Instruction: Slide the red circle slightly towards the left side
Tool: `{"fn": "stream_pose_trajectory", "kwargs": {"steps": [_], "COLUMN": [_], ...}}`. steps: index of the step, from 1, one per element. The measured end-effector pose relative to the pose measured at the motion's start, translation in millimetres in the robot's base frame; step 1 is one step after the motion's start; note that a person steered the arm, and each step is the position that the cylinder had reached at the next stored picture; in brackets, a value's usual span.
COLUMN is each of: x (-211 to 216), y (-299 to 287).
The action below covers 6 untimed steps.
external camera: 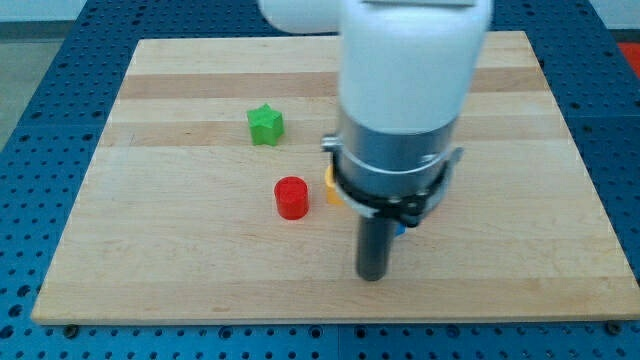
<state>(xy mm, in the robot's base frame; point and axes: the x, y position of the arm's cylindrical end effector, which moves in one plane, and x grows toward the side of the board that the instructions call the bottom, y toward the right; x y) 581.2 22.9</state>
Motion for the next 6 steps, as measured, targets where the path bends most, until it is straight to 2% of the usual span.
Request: {"fn": "stream_pose_trajectory", "kwargs": {"steps": [2,6], "x": [-4,-76], "y": [-21,-21]}}
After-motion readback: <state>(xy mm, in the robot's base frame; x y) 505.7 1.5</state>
